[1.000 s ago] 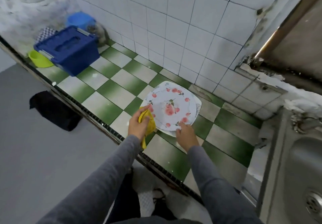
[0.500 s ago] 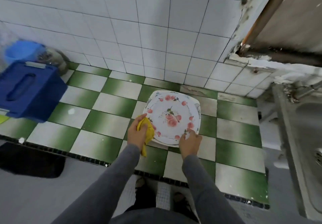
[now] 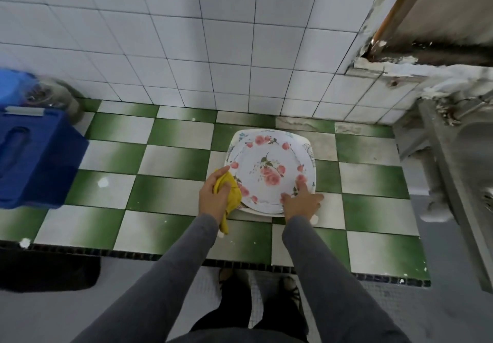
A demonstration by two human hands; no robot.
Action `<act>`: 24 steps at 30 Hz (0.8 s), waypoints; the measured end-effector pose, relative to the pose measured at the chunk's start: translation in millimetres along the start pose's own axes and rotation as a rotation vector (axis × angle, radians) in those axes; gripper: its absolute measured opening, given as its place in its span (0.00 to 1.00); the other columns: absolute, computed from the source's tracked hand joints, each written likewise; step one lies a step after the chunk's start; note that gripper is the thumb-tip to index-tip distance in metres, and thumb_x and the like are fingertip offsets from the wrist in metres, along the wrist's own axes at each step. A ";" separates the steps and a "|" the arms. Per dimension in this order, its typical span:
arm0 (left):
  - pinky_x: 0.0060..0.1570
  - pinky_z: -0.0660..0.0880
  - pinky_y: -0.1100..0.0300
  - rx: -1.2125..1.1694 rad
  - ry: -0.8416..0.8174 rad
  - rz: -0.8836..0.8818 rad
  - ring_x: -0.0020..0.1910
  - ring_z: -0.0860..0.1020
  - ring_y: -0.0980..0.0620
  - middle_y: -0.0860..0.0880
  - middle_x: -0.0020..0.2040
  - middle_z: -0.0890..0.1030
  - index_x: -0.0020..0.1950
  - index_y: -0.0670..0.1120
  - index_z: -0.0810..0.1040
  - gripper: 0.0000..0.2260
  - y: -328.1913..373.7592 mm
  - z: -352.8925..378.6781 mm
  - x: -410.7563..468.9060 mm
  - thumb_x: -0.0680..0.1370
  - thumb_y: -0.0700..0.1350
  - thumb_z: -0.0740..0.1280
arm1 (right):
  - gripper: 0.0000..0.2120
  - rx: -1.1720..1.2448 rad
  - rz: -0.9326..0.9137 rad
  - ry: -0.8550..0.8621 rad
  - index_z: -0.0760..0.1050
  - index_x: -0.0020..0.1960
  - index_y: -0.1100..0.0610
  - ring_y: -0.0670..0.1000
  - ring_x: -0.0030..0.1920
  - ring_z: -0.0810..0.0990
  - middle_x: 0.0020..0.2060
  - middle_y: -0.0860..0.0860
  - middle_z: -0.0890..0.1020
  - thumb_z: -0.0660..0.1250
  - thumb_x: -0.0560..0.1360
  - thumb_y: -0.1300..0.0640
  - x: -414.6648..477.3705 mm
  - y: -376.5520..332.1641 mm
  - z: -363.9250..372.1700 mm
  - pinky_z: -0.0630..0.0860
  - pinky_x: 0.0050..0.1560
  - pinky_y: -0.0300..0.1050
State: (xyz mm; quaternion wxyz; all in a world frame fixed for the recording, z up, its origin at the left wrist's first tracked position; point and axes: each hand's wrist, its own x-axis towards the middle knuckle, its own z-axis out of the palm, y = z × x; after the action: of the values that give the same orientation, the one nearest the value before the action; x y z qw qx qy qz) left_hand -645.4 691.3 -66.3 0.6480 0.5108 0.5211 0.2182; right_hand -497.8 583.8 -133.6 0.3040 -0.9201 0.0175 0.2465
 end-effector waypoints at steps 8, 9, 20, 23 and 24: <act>0.65 0.75 0.43 0.035 -0.015 0.020 0.66 0.73 0.43 0.47 0.67 0.74 0.62 0.56 0.79 0.15 2.0 -5.6 7.2 0.82 0.38 0.63 | 0.29 0.040 0.035 -0.029 0.66 0.76 0.45 0.63 0.61 0.72 0.65 0.61 0.64 0.70 0.78 0.58 7.1 -5.0 -8.4 0.73 0.64 0.52; 0.65 0.74 0.43 0.035 -0.011 0.018 0.67 0.72 0.43 0.48 0.67 0.74 0.62 0.57 0.79 0.16 3.5 -5.4 7.5 0.82 0.38 0.63 | 0.29 0.064 0.037 -0.033 0.66 0.76 0.46 0.62 0.59 0.73 0.64 0.61 0.65 0.70 0.78 0.59 8.0 -5.1 -11.2 0.74 0.62 0.50; 0.67 0.73 0.43 -0.010 0.040 0.035 0.68 0.70 0.45 0.47 0.71 0.69 0.63 0.57 0.77 0.16 14.5 11.4 -2.6 0.82 0.38 0.62 | 0.29 0.558 -0.056 -0.169 0.75 0.68 0.52 0.56 0.65 0.75 0.63 0.50 0.75 0.68 0.72 0.74 25.8 26.3 -57.0 0.79 0.62 0.52; 0.67 0.73 0.46 -0.021 0.055 0.043 0.66 0.69 0.47 0.48 0.71 0.68 0.63 0.57 0.77 0.16 14.0 15.5 -7.1 0.82 0.38 0.62 | 0.28 0.631 -0.065 -0.210 0.76 0.67 0.51 0.56 0.64 0.76 0.65 0.50 0.75 0.68 0.73 0.75 29.7 31.7 -69.9 0.81 0.59 0.58; 0.66 0.73 0.46 -0.033 0.056 0.039 0.66 0.69 0.47 0.49 0.70 0.68 0.63 0.57 0.77 0.16 13.9 16.9 -8.6 0.82 0.38 0.62 | 0.28 0.654 -0.073 -0.221 0.76 0.67 0.52 0.56 0.64 0.76 0.65 0.51 0.75 0.67 0.73 0.75 30.6 32.4 -74.5 0.81 0.59 0.58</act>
State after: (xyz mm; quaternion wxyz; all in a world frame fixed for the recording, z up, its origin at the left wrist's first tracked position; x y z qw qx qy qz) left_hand -629.9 682.3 -51.1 0.6372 0.5037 0.5254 0.2535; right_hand -443.9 518.7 -114.0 0.5915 -0.7418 0.0296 0.3148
